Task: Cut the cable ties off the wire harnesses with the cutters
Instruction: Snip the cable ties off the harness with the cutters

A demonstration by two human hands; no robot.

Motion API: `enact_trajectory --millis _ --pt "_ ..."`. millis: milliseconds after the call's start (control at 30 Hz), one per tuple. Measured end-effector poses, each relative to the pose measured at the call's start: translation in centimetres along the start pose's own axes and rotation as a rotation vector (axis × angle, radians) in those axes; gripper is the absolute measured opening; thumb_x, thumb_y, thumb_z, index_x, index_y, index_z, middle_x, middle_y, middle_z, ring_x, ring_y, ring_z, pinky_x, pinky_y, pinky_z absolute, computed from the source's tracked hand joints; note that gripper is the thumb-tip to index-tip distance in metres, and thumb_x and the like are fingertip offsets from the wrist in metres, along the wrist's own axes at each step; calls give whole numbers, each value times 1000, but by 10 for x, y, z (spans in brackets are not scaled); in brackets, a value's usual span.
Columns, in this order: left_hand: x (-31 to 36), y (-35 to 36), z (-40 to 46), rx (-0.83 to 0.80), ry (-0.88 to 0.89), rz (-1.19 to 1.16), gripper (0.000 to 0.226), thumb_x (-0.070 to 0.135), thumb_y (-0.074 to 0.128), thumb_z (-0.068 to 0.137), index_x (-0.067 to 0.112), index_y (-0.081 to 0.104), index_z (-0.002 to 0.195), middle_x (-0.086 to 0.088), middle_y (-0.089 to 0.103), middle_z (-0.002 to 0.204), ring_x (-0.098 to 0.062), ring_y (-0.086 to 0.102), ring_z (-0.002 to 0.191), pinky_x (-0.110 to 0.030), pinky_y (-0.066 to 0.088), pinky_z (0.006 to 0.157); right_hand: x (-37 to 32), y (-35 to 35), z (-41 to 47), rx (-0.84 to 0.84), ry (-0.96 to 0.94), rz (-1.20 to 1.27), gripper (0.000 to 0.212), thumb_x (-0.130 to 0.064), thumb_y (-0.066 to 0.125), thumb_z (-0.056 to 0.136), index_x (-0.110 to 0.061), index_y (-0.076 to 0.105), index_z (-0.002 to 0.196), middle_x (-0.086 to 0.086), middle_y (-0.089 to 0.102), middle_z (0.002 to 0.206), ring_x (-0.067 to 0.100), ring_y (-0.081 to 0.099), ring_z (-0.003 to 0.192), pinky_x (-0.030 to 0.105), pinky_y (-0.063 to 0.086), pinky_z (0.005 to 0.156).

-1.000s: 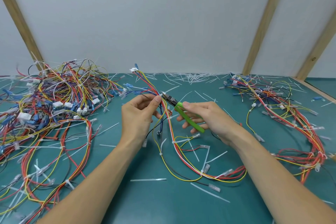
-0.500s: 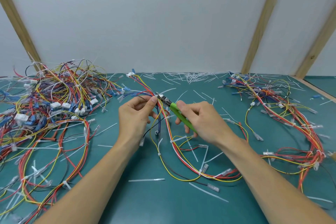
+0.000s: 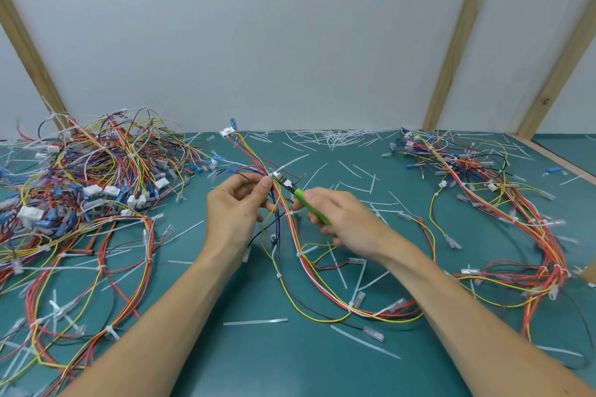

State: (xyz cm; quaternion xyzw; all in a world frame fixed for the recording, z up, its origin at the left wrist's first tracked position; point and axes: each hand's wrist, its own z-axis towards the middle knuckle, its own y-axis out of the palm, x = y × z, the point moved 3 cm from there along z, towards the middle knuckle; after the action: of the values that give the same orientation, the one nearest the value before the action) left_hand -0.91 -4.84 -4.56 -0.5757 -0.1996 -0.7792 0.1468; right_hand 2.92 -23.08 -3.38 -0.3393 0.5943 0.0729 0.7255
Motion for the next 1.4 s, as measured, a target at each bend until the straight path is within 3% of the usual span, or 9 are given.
enact_trajectory --millis 333,533,667,800,1000,1400 --pt "0 2 -2 -25 -19 19 7 11 69 93 10 66 87 4 71 68 -8 61 53 -18 44 46 4 -4 2 15 -22 -82 37 -44 44 108 -16 69 104 -13 47 71 -2 40 49 8 31 43" --pt "0 3 -2 -41 -29 33 7 12 68 93 10 66 87 5 70 67 -7 61 53 -18 44 46 6 -2 4 24 -32 -115 42 -57 43 98 -24 68 99 -26 56 66 -7 51 58 13 33 56" --pt "0 2 -2 -44 -29 37 7 12 68 94 10 66 87 4 71 68 -8 61 53 -17 44 46 5 -2 5 32 -49 -104 45 -62 42 92 -26 68 96 -18 52 65 -1 45 58 19 34 59" --pt "0 2 -3 -44 -31 42 7 12 68 94 10 66 88 5 71 68 -8 62 53 -17 43 45 4 -2 2 40 -83 -113 40 -57 44 97 -25 68 94 -19 53 63 -3 44 52 10 33 52" --pt "0 2 -3 -37 -37 41 7 14 69 94 10 67 88 2 72 71 -10 61 54 -18 44 45 3 -4 3 44 -94 -127 32 -43 47 107 -21 68 96 -24 55 63 -5 47 51 6 34 51" --pt "2 4 -4 -22 -61 6 8 16 71 92 11 67 87 4 71 71 -10 61 52 -17 42 44 -1 -5 1 65 -92 -149 30 -42 48 107 -27 69 91 -24 56 62 -5 47 54 9 34 54"
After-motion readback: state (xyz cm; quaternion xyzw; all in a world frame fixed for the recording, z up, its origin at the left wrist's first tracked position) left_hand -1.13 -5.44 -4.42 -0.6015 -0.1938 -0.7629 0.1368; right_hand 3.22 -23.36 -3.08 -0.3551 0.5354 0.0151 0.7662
